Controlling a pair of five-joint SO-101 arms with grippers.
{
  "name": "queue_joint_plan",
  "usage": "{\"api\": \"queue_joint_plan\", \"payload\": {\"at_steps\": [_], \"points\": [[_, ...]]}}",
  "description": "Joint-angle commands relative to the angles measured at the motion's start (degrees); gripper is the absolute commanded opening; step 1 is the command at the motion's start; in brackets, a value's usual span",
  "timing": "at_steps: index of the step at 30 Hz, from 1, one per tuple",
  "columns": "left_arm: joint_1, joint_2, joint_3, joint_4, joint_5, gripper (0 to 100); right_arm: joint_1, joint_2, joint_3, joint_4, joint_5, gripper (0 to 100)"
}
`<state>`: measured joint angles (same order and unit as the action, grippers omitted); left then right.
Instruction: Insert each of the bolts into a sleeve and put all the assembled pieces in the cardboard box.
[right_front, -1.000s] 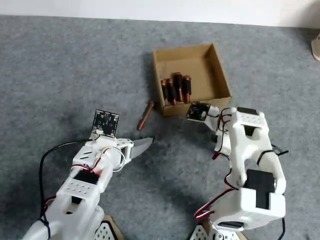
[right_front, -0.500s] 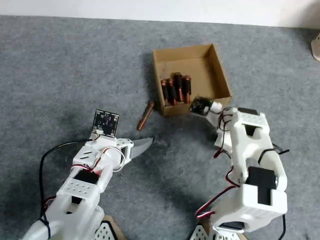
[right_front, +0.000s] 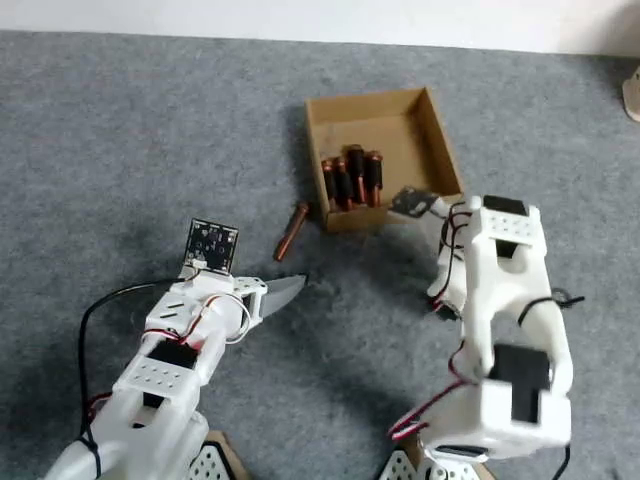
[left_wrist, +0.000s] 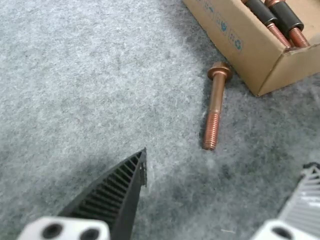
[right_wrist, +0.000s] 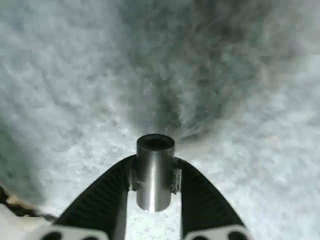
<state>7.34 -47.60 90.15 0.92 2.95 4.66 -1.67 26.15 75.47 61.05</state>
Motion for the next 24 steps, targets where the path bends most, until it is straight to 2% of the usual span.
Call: {"api": "queue_joint_plan", "payload": {"at_steps": [1,5,11,13,18,24], "points": [[-0.92,-0.84,0.04,0.35,0.70,43,-3.12,-10.24,-1.36,1.98,-7.82,0.5],[-0.92,-0.84,0.13,0.35,0.70,43,-6.55,-16.92,-0.75,1.01,-24.97,0.5],[-0.92,-0.57,-1.27,1.05,0.70,43,-7.60,-19.74,9.63,-12.44,-64.09,0.5],[-0.92,-0.48,-4.53,6.42,0.70,43,-7.87,-20.09,14.02,-18.24,-69.54,0.5],[-0.84,-0.40,-17.45,27.96,0.79,43,-8.48,-20.35,26.24,-34.95,-79.56,0.5],[-0.48,-0.22,-25.19,32.62,0.35,43,-8.22,-20.35,32.40,-37.23,-80.35,0.5]]}}
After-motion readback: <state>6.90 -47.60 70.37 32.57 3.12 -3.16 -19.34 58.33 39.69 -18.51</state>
